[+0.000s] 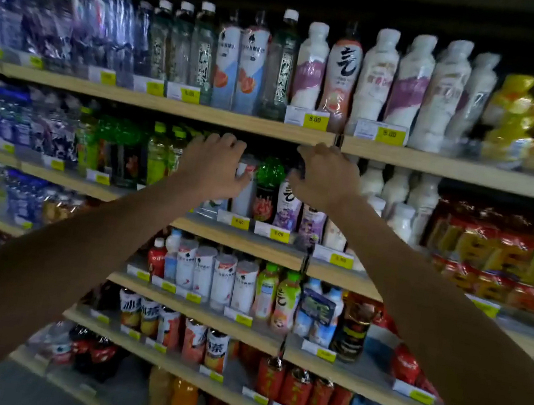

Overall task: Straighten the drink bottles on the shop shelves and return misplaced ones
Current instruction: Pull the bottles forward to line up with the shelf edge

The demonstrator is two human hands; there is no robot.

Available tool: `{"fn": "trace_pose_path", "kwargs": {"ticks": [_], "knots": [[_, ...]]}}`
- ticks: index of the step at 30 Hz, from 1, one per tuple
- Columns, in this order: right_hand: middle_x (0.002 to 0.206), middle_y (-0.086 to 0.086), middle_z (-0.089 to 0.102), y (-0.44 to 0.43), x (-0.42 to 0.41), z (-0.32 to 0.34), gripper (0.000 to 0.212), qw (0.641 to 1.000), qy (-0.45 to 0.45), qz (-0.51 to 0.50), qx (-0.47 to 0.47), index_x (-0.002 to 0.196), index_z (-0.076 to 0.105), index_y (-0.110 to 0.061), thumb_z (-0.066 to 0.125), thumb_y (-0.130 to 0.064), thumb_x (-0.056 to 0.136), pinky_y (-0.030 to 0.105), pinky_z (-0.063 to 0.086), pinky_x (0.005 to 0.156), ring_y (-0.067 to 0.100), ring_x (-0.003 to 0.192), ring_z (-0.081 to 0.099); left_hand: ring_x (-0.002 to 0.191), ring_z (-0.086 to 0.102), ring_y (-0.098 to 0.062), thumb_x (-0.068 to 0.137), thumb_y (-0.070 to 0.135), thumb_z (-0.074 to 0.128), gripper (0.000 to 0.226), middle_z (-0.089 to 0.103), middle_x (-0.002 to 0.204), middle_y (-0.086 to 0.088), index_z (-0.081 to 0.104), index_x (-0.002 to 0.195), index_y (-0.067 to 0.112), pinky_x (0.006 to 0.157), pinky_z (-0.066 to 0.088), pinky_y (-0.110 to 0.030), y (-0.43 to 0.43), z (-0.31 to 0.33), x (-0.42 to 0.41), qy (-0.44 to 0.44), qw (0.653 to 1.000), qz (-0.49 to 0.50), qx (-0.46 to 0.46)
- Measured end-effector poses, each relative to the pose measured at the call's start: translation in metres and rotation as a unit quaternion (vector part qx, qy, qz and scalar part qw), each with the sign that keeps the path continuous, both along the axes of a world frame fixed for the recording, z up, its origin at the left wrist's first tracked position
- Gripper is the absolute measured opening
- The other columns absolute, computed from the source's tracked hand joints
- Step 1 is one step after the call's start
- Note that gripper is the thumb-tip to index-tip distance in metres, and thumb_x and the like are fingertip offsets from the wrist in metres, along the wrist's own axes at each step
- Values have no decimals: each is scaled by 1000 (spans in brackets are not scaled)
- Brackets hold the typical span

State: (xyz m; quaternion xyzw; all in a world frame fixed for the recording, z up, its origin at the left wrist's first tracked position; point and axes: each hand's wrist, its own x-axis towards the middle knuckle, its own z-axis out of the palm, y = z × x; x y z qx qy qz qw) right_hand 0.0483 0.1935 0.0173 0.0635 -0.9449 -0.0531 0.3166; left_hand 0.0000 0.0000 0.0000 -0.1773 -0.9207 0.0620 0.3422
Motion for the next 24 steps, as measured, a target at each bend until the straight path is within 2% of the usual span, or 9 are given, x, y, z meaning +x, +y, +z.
{"fn": "trace_pose_path", "kwargs": {"ticks": [6, 10, 14, 16, 18, 20, 24], "knots": [[124, 14, 53, -10, -61, 19, 50, 998, 40, -40, 1, 131, 47, -13, 45, -38, 89, 44, 38, 96, 33, 120, 45, 121, 46, -33, 89, 51, 44, 63, 47, 136, -14, 42, 136, 8, 96, 36, -44, 3, 27, -72, 36, 997, -56, 29], [121, 13, 56, -5, -95, 24, 46, 995, 67, -68, 4, 124, 51, -11, 48, -36, 86, 41, 41, 90, 33, 118, 47, 122, 45, -33, 90, 48, 45, 62, 45, 139, -14, 40, 137, 8, 97, 37, -43, 10, 46, -109, 86, 991, -86, 57], [117, 16, 55, 3, -123, 22, 41, 993, 84, -81, -4, 116, 55, -7, 50, -34, 84, 43, 43, 86, 34, 115, 47, 126, 40, -33, 91, 45, 44, 60, 41, 140, -15, 38, 137, 7, 101, 33, -44, 22, 68, -138, 112, 981, -112, 115], [117, 18, 54, 7, -135, 22, 40, 992, 102, -75, -8, 114, 57, -7, 49, -33, 85, 43, 45, 80, 35, 115, 47, 125, 41, -32, 92, 43, 44, 58, 42, 138, -14, 37, 137, 6, 97, 34, -44, 30, 80, -151, 130, 973, -126, 142], [112, 18, 56, 9, -144, 24, 37, 991, 122, -61, -6, 110, 60, -7, 49, -32, 85, 39, 46, 69, 35, 110, 50, 126, 40, -31, 92, 42, 45, 59, 42, 139, -14, 36, 137, 5, 95, 37, -43, 38, 93, -163, 139, 964, -147, 172], [102, 17, 60, 12, -149, 24, 32, 988, 150, -41, 5, 100, 63, -6, 52, -31, 83, 33, 38, 58, 34, 100, 55, 128, 36, -31, 92, 42, 45, 60, 40, 140, -14, 34, 138, 4, 99, 36, -43, 45, 108, -177, 141, 954, -167, 206], [86, 13, 62, 17, -155, 21, 32, 980, 197, -13, 7, 85, 65, -7, 47, -32, 76, 26, 29, 53, 32, 85, 59, 132, 29, -31, 91, 44, 46, 66, 37, 142, -13, 31, 141, 5, 104, 31, -41, 59, 135, -200, 161, 937, -176, 253]]}}
